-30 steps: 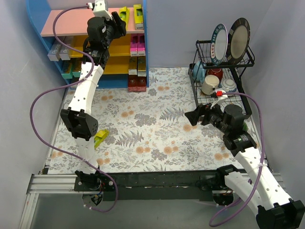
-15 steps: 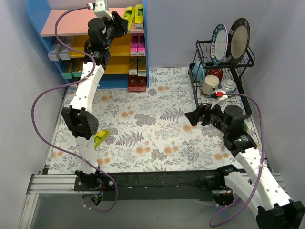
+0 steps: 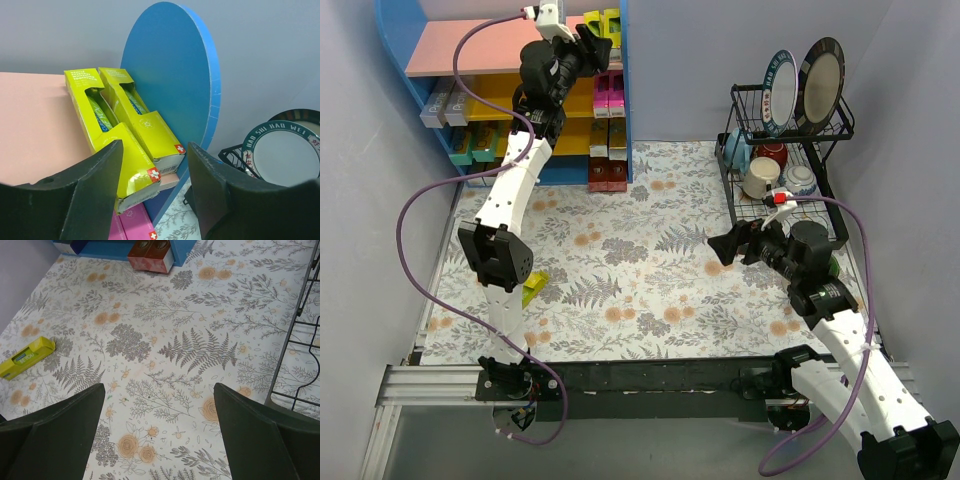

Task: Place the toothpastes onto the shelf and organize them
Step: Place the toothpaste on the shelf.

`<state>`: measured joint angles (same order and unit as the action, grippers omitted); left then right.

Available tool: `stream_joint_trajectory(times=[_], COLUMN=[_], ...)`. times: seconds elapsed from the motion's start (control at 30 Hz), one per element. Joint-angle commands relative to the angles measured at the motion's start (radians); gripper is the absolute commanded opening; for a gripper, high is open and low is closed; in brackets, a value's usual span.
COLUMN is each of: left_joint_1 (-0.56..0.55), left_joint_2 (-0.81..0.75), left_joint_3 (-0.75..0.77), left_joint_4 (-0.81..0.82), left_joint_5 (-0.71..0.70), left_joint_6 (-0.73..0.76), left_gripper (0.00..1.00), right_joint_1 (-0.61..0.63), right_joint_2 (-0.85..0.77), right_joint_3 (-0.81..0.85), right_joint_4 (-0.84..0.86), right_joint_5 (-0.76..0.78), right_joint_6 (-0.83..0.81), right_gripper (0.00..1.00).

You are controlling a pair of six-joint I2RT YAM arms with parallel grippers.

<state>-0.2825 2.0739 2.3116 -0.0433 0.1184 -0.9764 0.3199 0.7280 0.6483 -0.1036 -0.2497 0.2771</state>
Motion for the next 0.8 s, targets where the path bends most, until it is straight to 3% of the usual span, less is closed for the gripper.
stream_joint_trajectory(times=[0.0,0.23,0.37,0.5,0.77], left_joint_1=[-0.006,0.000,0.008,0.019,0.034], left_joint_2=[-0.003,-0.026,-0.060,-0.123,-0.287], left_joint_3=[-0.018,-0.032,-0.049,-0.089,-0.187], left_joint_4=[-0.013,0.003,0.020,0.037,0.057], left_joint_5=[0.009,-0.039,-0.045,-0.051,-0.057], left_joint_6=[0.005,0.002,-0.002,0.008,0.022], left_gripper=[0.56,0.71,0.87,0.98,0.98], right_joint_1=[-0.005,-0.005,-0.005,-0.005,-0.005], right_joint_2=[-0.006,-0.010,-0.013,-0.019,-0.047], right_joint_3=[-0.006,0.005,0.022,0.039,0.056], right_joint_4=[0.033,0.025,0.012,-0.013,-0.045], right_joint_5=[-0.014,-0.019,-0.026,-0.039,-0.060], right_joint_6=[-0.006,-0.006,-0.006,-0.006,0.005], right_gripper=[0.98,0.98,0.98,0.98,0.98])
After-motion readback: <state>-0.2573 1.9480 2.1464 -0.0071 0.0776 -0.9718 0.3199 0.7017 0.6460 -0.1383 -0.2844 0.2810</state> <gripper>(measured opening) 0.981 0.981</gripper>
